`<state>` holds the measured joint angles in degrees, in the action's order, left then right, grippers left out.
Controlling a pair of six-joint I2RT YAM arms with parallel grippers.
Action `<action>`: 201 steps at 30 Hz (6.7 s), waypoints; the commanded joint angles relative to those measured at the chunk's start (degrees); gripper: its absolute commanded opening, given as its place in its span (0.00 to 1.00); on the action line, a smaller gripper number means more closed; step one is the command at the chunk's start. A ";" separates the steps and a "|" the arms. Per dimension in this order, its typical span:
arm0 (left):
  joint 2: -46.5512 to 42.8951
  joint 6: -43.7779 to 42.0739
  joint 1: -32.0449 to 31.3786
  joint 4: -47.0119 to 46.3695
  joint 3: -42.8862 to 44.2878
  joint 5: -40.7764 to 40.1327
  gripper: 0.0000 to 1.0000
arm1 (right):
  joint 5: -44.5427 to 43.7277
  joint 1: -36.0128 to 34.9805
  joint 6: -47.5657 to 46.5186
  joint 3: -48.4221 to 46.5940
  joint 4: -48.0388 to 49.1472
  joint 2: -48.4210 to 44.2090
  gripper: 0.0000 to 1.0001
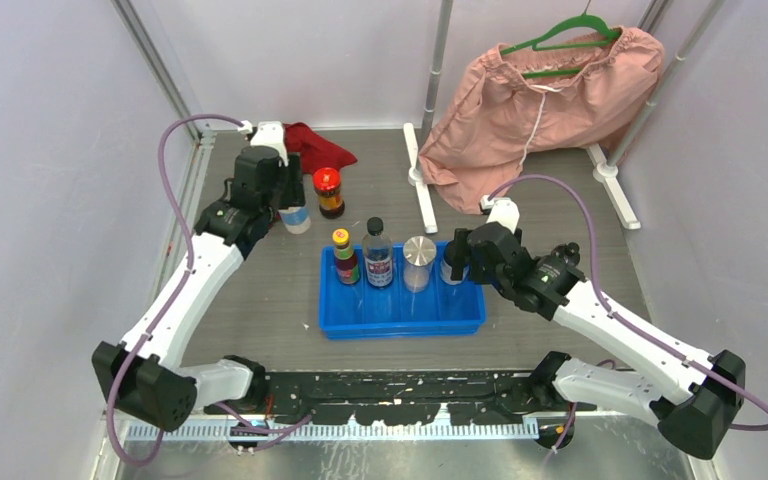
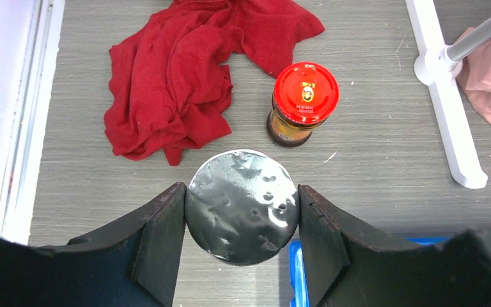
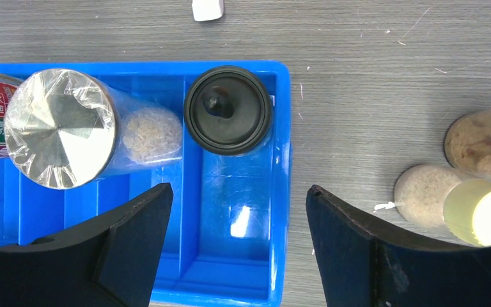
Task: Organize the condiment bottles
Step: Pick up the bottle from the center of the board, then place the bottle in the storage box.
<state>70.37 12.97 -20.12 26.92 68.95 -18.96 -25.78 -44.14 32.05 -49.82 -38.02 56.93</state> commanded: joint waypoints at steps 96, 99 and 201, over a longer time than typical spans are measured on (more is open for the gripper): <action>-0.69 19.92 -57.29 10.21 3.67 -26.54 0.57 | -2.42 0.16 1.11 -0.60 -6.95 -7.62 0.82; -1.38 20.57 -57.44 10.05 2.20 -26.80 0.57 | -2.17 0.19 1.30 -0.13 -6.79 -7.89 0.82; -1.41 25.55 -57.32 -10.57 -22.00 -28.54 0.60 | -0.05 0.15 2.49 6.66 -2.35 -6.49 0.82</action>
<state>68.77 35.99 -77.25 19.88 47.62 -46.13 -25.69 -44.14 34.02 -43.13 -42.22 50.28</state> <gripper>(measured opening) 0.599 0.822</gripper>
